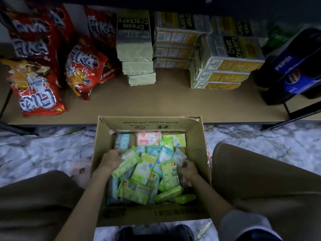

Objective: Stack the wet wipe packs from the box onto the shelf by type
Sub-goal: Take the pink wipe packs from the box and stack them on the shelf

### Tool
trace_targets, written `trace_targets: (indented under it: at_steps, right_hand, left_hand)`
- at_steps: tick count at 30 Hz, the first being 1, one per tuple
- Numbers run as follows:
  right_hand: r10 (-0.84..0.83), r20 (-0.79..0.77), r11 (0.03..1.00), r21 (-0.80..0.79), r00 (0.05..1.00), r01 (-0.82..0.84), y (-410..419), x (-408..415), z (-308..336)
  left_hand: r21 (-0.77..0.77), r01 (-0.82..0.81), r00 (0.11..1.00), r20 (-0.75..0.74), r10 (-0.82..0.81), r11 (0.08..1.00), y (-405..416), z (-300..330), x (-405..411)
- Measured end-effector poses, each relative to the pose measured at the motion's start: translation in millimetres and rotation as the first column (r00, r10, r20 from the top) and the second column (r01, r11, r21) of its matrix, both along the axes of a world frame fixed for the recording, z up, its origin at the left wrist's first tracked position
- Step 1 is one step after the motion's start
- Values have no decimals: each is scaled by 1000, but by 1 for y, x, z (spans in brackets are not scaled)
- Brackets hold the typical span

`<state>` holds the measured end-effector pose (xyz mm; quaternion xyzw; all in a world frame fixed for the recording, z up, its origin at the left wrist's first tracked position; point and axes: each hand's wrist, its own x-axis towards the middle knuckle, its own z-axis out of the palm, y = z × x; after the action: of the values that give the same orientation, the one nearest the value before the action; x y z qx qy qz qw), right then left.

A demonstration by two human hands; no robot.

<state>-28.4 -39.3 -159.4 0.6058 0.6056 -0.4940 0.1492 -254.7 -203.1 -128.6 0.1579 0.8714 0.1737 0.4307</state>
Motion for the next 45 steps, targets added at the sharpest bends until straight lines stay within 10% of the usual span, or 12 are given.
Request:
trace_targets:
  at_steps: [7,11,16,20,25,29,37,45]
  right_hand:
    - [-563,-288,823,-276,775,495,-3,4,-26]
    - [-521,-249,822,-404,817,401,-3,-4,-27]
    - [-283,-449,918,-382,847,104,-45,-55,-11]
    - [-119,-526,883,-445,842,-153,-68,-76,2]
    - [-229,-386,919,-387,893,69,-26,-42,-1]
    - [62,-166,996,73,984,-50,-5,10,-47]
    - [-137,-105,974,-196,985,114,-5,21,-43]
    - [4,-66,964,-265,998,-21,-11,8,-34]
  left_hand:
    - [88,127,977,-181,-109,988,13,-21,42]
    - [-69,275,924,-255,-284,959,5,-28,50]
    - [251,-80,899,-399,179,965,-9,-25,51]
    - [92,131,953,-286,-100,987,0,-17,50]
    - [8,333,880,-362,-308,943,-20,-25,49]
    - [-52,325,883,-339,-323,944,-23,-25,57]
    - [-68,337,884,-320,-340,939,-24,-29,54]
    - [-76,348,887,-297,-354,934,-22,-25,56]
